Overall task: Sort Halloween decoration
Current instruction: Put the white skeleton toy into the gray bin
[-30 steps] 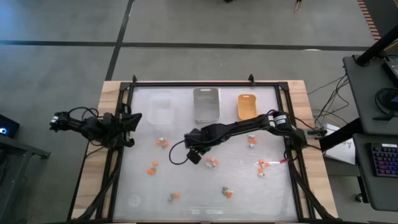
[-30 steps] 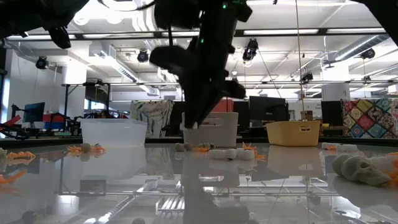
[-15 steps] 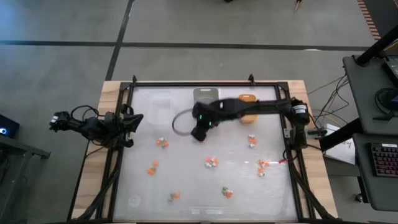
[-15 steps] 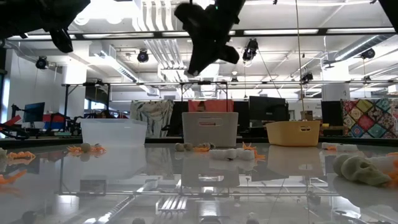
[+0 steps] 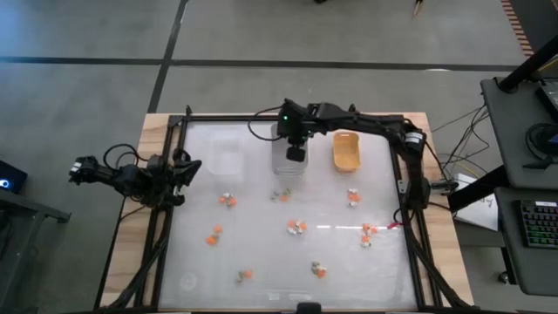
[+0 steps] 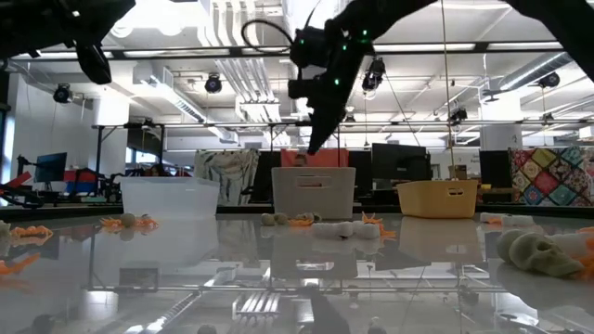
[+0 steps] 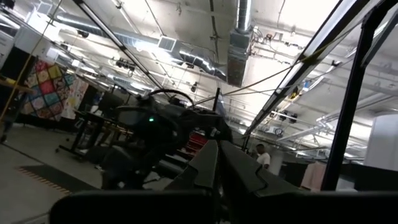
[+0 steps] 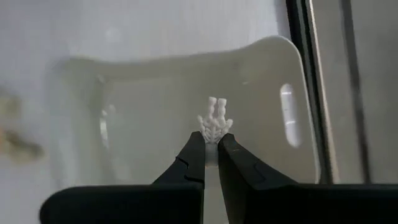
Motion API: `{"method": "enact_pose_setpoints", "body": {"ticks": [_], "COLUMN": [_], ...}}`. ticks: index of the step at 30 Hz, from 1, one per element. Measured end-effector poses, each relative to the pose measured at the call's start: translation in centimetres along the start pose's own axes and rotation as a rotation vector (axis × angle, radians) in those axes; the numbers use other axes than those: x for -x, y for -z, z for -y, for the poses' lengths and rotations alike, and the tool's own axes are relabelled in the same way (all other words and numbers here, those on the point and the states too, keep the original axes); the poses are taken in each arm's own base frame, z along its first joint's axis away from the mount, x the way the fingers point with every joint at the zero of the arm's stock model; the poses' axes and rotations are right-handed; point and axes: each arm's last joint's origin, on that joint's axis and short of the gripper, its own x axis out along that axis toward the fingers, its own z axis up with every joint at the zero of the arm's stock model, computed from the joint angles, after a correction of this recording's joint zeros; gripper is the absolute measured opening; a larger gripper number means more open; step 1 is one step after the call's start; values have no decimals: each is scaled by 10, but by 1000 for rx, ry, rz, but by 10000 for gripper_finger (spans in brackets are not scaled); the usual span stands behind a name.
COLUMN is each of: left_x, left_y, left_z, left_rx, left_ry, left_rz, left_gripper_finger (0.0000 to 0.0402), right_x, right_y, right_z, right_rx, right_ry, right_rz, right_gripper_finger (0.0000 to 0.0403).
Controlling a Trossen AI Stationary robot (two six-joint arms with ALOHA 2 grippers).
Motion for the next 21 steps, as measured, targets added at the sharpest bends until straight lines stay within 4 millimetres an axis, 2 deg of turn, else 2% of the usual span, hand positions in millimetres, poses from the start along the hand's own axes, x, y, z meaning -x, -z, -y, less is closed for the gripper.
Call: {"method": "enact_pose_setpoints", "body": {"ticks": [7, 10, 14, 17, 21], "left_x": [-2, -3, -5, -6, -7], "left_y": [4, 7, 12, 15, 18], "left_z": [1, 1, 2, 2, 3], "left_rx": [34, 55, 72, 76, 72], "left_ry": [-4, -8, -14, -18, -22], "left_rz": [-30, -50, -79, -98, -116], "left_gripper_finger": [0, 0, 0, 0, 0], "right_x": [-34, -42, -44, -43, -44], "right_y": [4, 4, 2, 0, -1], "right_z": [13, 17, 21, 22, 24], "right_rx": [105, 116, 117, 113, 78], "right_ry": [18, 26, 47, 54, 62], "right_rz": [-15, -8, 27, 47, 58], "right_gripper_finger": [13, 13, 17, 43, 98]}}
